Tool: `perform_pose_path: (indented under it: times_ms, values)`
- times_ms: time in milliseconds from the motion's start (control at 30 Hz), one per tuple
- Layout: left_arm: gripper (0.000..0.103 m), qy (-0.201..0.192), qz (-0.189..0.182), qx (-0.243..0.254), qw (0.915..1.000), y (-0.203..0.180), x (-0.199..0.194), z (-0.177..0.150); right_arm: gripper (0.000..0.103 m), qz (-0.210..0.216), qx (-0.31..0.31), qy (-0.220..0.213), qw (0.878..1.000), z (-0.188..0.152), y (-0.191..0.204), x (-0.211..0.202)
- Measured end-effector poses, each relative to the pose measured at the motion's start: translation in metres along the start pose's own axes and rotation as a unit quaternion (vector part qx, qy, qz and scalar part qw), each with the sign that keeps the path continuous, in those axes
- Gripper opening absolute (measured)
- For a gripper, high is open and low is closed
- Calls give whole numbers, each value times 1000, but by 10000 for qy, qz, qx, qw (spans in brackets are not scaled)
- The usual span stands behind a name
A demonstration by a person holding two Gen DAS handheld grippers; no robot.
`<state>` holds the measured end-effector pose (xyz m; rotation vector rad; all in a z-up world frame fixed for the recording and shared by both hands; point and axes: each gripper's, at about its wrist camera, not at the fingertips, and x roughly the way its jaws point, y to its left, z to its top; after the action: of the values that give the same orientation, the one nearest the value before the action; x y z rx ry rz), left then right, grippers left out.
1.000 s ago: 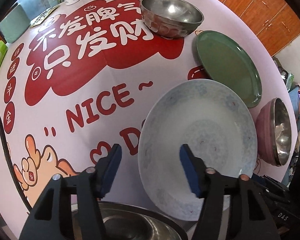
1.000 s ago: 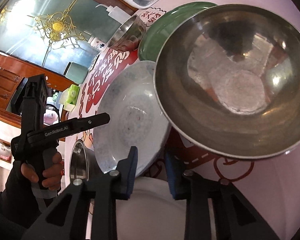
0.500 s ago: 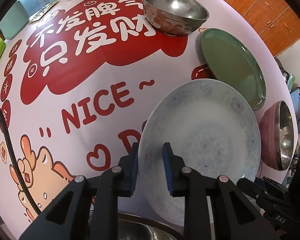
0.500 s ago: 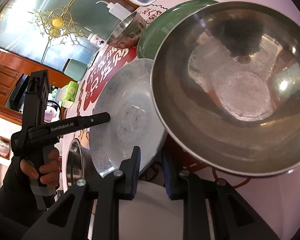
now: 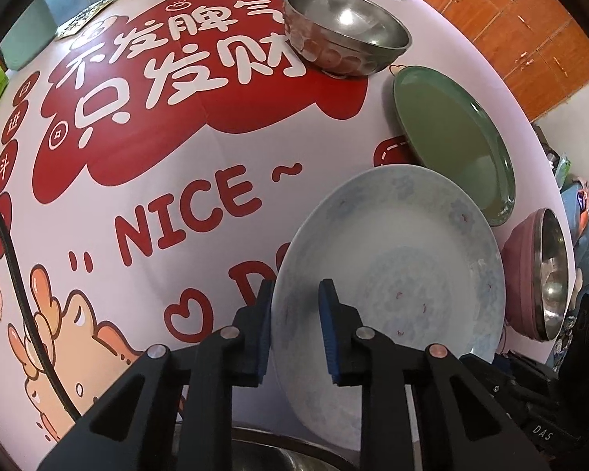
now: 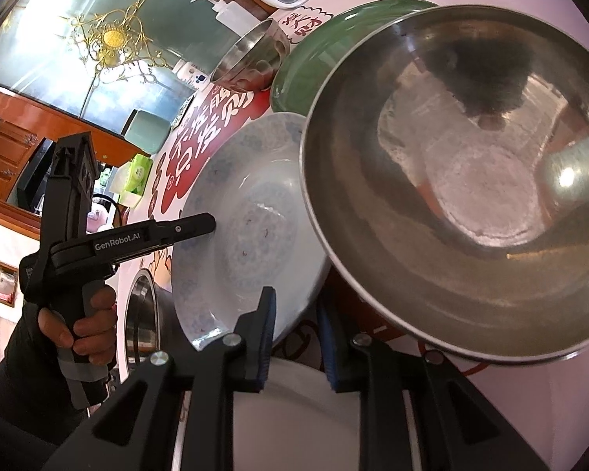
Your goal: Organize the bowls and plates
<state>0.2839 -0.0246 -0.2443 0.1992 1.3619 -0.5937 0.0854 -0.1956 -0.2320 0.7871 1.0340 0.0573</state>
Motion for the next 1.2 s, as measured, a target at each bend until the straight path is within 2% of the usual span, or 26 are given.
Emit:
perform_pose_path:
  times_ms: [367,800,1200]
  values:
    - [18,-44,54,52,10000,-10,-10,-3,21,-48,-142,71,9999,4,3,0]
    - [18,-289,-65,-102,9995,-1,-33,-12,21,188,-245,-182,9994,6,10,-12]
    - [18,-794,-156,-220,9965,-2,-68,-14,21,316,-412,-341,9981,12,20,-21]
